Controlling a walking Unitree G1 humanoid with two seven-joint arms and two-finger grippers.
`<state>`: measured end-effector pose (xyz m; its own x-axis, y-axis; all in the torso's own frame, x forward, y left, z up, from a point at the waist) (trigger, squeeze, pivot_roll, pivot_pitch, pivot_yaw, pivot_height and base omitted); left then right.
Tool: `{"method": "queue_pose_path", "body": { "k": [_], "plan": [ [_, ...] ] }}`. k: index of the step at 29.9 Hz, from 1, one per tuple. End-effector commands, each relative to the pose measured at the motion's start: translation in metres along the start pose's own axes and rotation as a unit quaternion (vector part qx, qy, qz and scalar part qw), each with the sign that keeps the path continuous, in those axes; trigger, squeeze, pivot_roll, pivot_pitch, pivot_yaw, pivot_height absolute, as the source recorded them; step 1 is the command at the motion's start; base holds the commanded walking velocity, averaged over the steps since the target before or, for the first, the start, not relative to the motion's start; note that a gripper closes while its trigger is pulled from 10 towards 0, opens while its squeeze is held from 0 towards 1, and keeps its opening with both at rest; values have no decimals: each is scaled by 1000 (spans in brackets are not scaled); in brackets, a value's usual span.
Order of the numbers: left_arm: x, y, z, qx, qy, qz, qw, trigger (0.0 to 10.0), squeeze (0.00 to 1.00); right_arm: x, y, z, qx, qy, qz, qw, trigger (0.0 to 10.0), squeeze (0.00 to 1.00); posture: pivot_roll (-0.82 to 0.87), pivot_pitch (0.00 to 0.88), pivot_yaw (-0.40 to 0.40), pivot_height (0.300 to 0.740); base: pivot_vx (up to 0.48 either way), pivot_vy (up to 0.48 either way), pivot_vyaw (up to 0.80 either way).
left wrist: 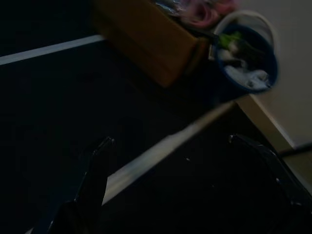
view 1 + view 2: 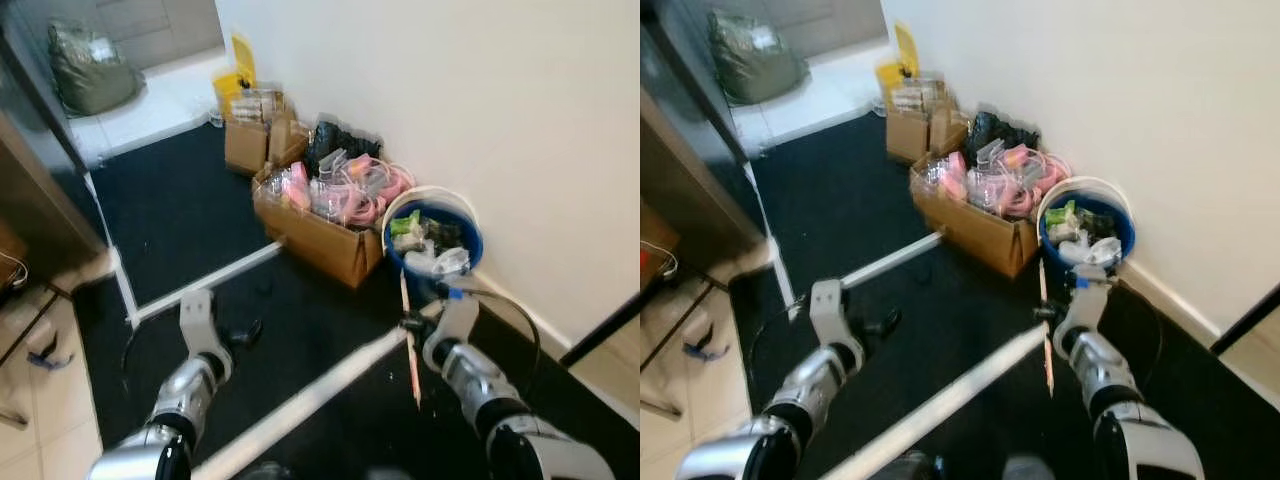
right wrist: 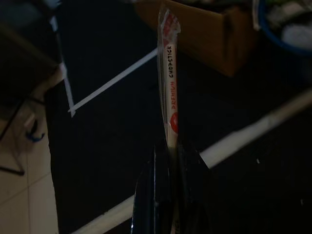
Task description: Picking trash to rubbish bin
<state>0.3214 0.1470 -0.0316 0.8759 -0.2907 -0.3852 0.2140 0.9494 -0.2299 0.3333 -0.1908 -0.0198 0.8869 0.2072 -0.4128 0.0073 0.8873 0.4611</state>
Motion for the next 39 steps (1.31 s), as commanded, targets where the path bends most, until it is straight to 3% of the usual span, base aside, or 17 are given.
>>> {"method": "queue_pose_path", "body": {
  "k": [1, 20, 24, 29, 35, 39],
  "plan": [
    [-3, 3, -5, -1, 8, 4, 1000, 10000, 0, 2, 7, -4, 1, 5, 8, 1000, 10000, 0, -81, 0, 32, 740, 0, 0, 781],
    [-2, 2, -2, 2, 3, 0, 1000, 10000, 0, 3, 7, -4, 3, 4, 8, 1000, 10000, 0, -82, 0, 35, 740, 0, 0, 782],
    [-1, 1, -3, 21, 9, -3, 1000, 10000, 0, 2, 5, -1, 24, -9, 3, 1000, 10000, 0, -80, 0, 33, 740, 0, 0, 777],
    [-1, 0, -4, 32, 17, -5, 999, 10000, 0, 1, 2, 0, 40, -17, -3, 999, 10000, 0, -82, 0, 34, 740, 0, -465, 0],
    [-2, 1, -5, -3, 10, 1, 1000, 10000, 0, 1, 2, 1, 35, -16, -3, 999, 10000, 0, -82, 0, 34, 740, 0, -299, 0],
    [-2, 2, -6, -2, 12, 2, 1000, 10000, 0, 1, 5, -2, 17, -6, 5, 1000, 10000, 0, -81, 0, 34, 740, 0, 0, 158]
  ]
}}
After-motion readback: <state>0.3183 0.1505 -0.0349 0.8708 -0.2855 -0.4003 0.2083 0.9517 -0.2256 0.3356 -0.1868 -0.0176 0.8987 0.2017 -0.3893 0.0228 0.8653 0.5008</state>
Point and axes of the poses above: a point about 5 cm out from each wrist's last joint towards the gripper, its own x axis pointing out of the wrist towards the gripper, its own z axis along the axis of the wrist's last joint, y = z × x, the point moved 5 cm from there along x, pointing out of the wrist towards the gripper, and after that the axes turned 9 degrees about x, right-handed, at the moved point
